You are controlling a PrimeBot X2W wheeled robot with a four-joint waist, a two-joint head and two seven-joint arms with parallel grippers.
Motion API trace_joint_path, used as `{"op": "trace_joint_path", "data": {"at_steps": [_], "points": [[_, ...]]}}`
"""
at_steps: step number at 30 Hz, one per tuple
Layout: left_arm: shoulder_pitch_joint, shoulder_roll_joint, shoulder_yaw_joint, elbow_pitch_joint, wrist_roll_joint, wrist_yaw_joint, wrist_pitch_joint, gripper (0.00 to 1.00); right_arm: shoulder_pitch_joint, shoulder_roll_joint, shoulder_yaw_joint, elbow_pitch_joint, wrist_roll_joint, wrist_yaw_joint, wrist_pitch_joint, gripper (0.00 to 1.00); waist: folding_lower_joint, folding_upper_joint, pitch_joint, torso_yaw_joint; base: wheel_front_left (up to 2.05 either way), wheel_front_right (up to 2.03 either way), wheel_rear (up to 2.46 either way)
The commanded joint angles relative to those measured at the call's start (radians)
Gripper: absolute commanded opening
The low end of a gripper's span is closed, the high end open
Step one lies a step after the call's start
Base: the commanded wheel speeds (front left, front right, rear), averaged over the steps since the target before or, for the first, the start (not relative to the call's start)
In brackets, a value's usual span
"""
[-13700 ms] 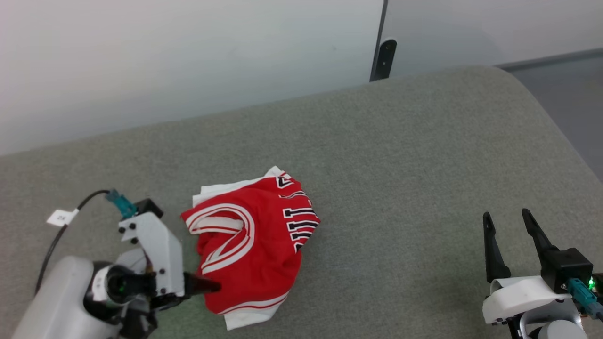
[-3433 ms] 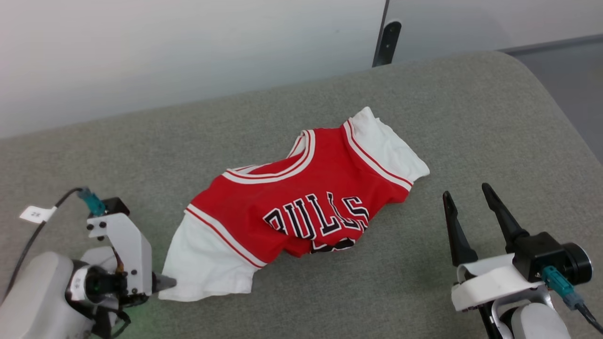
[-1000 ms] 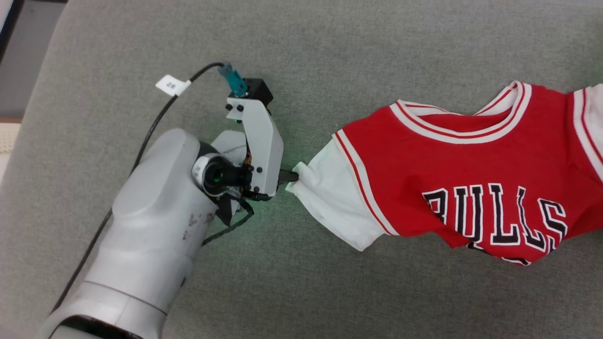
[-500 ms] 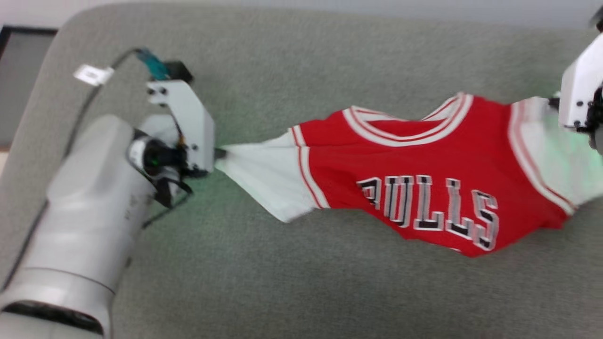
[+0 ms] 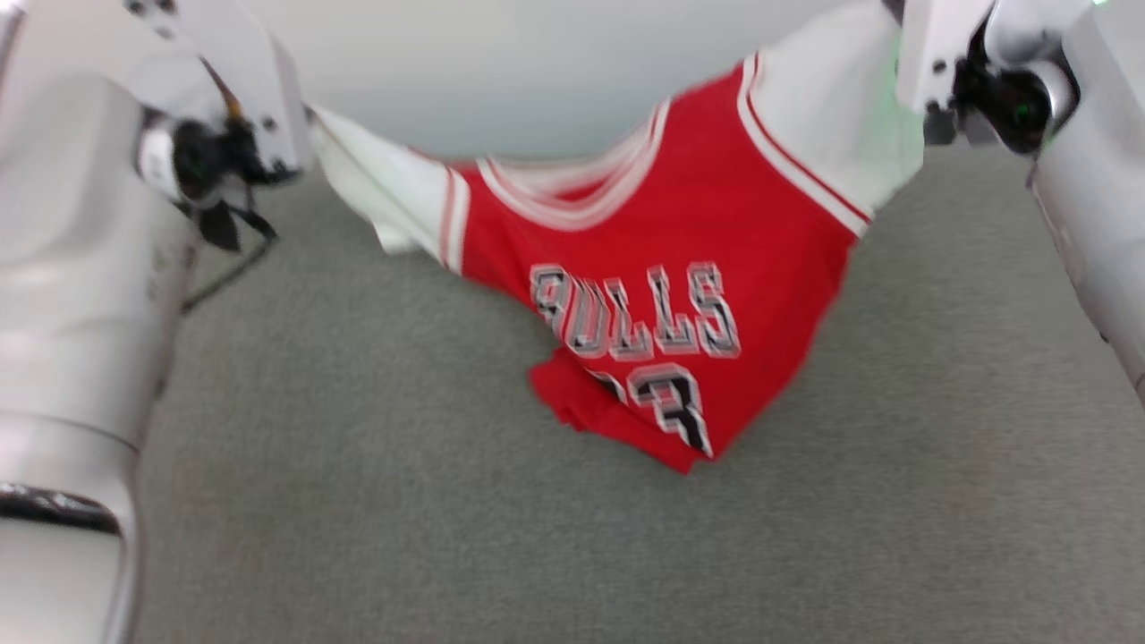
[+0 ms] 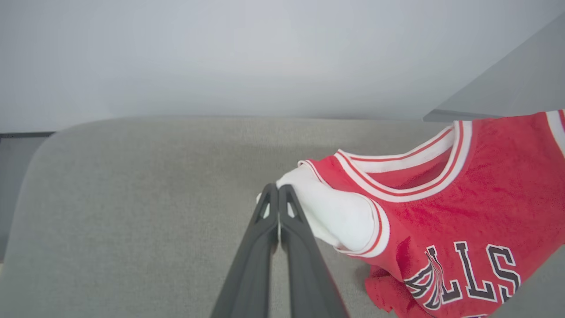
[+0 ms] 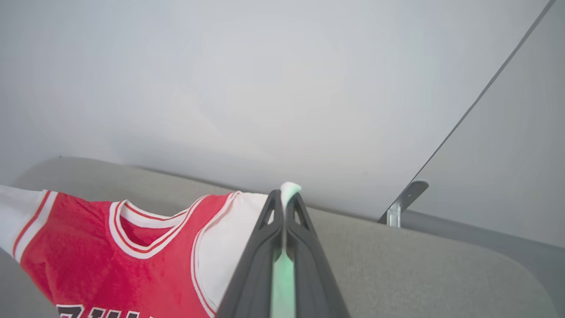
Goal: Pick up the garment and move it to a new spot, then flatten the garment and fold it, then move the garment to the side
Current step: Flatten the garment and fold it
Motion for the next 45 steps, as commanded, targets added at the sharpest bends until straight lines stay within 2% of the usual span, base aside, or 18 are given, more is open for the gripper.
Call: {"op": "trace_joint_path", "data": {"at_steps": [1, 6, 9, 12, 15, 20, 25, 31, 36, 39, 40, 42, 45], "points": [[-0.038, 0.017, 0.000, 0.008, 0.016, 0.003, -0.025, 0.00, -0.030, 0.015, -0.009, 0.008, -0.011, -0.001, -0.045, 0.00, 0.0000, 0.0000, -0.091, -0.086, 0.00, 0.00, 0.00], [-0.142, 0.040, 0.001, 0.018, 0.050, 0.004, -0.129, 0.00, -0.098, 0.051, -0.021, 0.028, -0.059, -0.001, -0.216, 0.00, 0.0000, 0.0000, -0.115, -0.112, 0.00, 0.00, 0.00], [-0.199, 0.048, -0.002, 0.030, 0.065, -0.011, -0.177, 0.00, -0.139, 0.061, -0.058, 0.035, -0.070, -0.001, -0.297, 0.00, 0.0000, 0.0000, -0.117, -0.119, 0.00, 0.00, 0.00], [-0.244, 0.052, -0.013, 0.051, 0.078, -0.024, -0.196, 0.00, -0.151, 0.069, -0.090, 0.039, -0.089, -0.001, -0.324, 0.00, 0.0000, 0.0000, -0.113, -0.122, 0.00, 0.00, 0.00], [-0.293, 0.055, -0.011, 0.072, 0.086, -0.014, -0.220, 0.00, -0.165, 0.067, -0.119, 0.039, -0.103, -0.001, -0.301, 0.00, 0.0000, 0.0000, -0.089, -0.120, 0.00, 0.00, 0.00], [-0.383, 0.040, 0.007, 0.084, 0.079, -0.001, -0.280, 0.00, -0.230, 0.020, -0.169, 0.040, -0.169, -0.001, -0.344, 0.00, 0.0000, 0.0000, 0.027, -0.105, 0.00, 0.00, 0.00], [-0.476, 0.006, -0.005, 0.090, 0.100, -0.010, -0.349, 0.00, -0.294, 0.001, -0.252, 0.038, -0.238, -0.001, -0.386, 0.00, 0.0000, 0.0000, 0.178, -0.073, 0.00, 0.00, 0.00], [-0.598, -0.042, -0.009, 0.103, 0.120, -0.007, -0.472, 0.00, -0.387, -0.030, -0.321, 0.040, -0.376, -0.001, -0.551, 0.00, 0.0000, 0.0000, 0.332, -0.036, 0.00, 0.00, 0.00], [-0.723, -0.067, 0.018, 0.104, 0.107, -0.028, -0.598, 0.00, -0.494, -0.051, -0.402, 0.033, -0.512, -0.001, -0.602, 0.00, 0.0000, 0.0000, 0.435, -0.001, 0.00, 0.00, 0.00], [-0.779, -0.084, 0.025, 0.118, 0.101, -0.043, -0.648, 0.00, -0.518, -0.071, -0.487, -0.066, -0.607, -0.001, -0.603, 0.00, 0.0000, 0.0000, 0.496, 0.024, 0.00, 0.00, 0.00], [-0.779, -0.084, 0.025, 0.118, 0.101, -0.043, -0.648, 0.00, -0.518, -0.071, -0.487, -0.066, -0.607, -0.001, -0.603, 0.00, 0.0000, 0.0000, 0.496, 0.024, 0.00, 0.00, 0.00], [-0.811, -0.099, 0.035, 0.141, 0.089, -0.046, -0.670, 0.00, -0.501, -0.071, -0.570, -0.149, -0.680, -0.001, -0.601, 0.00, 0.0000, 0.0000, 0.521, 0.041, 0.00, 0.00, 0.00], [-0.863, -0.106, 0.051, 0.160, 0.076, -0.053, -0.719, 0.00, -0.463, -0.026, -0.687, -0.250, -0.796, -0.001, -0.601, 0.00, 0.0000, 0.0000, 0.546, 0.058, 0.00, 0.00, 0.00]]}}
